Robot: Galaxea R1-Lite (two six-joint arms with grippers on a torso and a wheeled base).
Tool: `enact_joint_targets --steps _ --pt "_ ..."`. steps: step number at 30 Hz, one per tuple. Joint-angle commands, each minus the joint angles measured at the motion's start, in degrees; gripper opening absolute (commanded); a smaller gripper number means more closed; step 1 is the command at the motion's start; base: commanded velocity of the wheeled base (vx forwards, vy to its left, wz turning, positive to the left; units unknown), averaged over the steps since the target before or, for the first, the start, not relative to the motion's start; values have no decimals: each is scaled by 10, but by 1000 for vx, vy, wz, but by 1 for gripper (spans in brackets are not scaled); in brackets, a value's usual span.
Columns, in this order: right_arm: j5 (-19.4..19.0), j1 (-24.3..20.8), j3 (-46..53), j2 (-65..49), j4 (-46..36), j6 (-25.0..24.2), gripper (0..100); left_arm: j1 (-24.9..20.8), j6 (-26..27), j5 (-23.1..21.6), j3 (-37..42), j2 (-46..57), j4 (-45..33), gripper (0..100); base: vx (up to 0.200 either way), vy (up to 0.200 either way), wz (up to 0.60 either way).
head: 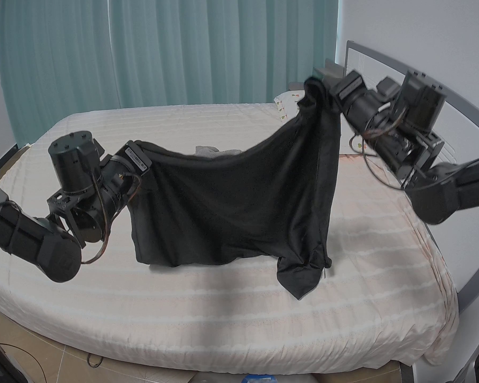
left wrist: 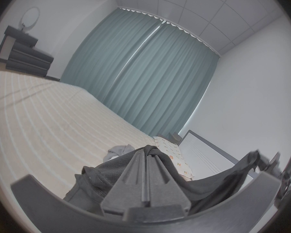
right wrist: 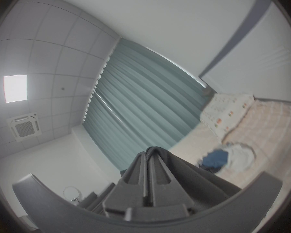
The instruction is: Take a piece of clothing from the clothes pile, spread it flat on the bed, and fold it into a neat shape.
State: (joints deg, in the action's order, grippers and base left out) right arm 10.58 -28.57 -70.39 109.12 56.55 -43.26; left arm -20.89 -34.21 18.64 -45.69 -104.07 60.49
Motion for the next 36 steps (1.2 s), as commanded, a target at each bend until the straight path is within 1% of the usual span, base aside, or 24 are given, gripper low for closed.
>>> enact_joint_targets --steps 1,3,4,5,6,9,10,12,15,24,28,36 --pt "-39 -21 235 56 46 -64 0 -2 -106 -17 138 -119 143 0 0 0 0" --pt "-44 -30 250 65 57 -81 0 -16 -140 -17 148 -140 184 0 0 0 0" --pt "-44 -32 250 68 59 -82 0 -18 -145 -17 150 -142 190 0 0 0 0" --pt "-44 -38 250 80 67 -83 0 -20 -165 -21 164 -150 214 0 0 0 0" --pt "-45 -39 251 85 73 -83 0 -21 -167 -22 173 -154 224 0 0 0 0" --pt "-45 -39 251 89 76 -82 0 -25 -164 -23 178 -154 233 0 0 0 0" --pt "-45 -38 249 101 76 -82 0 -32 -158 -24 194 -141 238 0 0 0 0" --pt "-45 -39 253 101 76 -82 0 -32 -158 -25 208 -121 238 0 0 0 0" --pt "-44 -39 254 97 76 -82 0 -31 -161 -33 217 -111 238 0 0 0 0" --pt "-39 -44 256 85 76 -80 0 -25 -164 -34 217 -116 239 0 -200 0 0" --pt "-39 -50 256 85 76 -80 0 -13 -166 -35 211 -113 239 0 0 0 0" --pt "-38 -50 256 80 76 -80 0 -8 -166 -35 206 -111 239 0 0 0 0"
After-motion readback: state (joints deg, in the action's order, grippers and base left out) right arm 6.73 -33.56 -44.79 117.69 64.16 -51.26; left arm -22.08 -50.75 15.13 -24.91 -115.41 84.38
